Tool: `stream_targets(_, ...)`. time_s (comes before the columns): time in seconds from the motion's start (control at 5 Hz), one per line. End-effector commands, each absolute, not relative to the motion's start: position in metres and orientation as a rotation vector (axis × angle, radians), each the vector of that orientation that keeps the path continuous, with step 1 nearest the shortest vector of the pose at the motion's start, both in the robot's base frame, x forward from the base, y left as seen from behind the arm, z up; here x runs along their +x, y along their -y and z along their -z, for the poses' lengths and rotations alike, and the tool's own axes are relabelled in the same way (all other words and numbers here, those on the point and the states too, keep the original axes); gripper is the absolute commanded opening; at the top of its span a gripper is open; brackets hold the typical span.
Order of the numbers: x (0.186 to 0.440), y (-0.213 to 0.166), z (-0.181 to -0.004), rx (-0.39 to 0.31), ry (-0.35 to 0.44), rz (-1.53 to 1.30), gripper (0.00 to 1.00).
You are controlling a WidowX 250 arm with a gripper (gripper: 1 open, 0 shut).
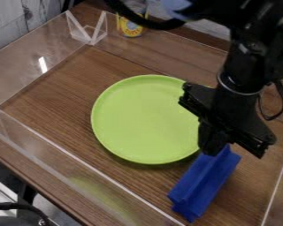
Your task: Put the blue object in the green plate
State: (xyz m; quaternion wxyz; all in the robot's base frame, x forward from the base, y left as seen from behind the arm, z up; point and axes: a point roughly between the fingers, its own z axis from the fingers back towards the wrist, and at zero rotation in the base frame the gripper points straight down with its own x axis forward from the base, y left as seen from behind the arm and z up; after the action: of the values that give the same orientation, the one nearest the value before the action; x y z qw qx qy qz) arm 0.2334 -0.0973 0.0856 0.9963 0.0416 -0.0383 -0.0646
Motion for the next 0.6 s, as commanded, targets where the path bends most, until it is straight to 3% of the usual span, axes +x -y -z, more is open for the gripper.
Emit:
stream_targets(0.0,0.237,0.094,-0.096,0.068,0.131,0.126,1.0)
stream_targets(0.4,0.238,0.091,-0.085,0.067,0.133,0.127,1.0)
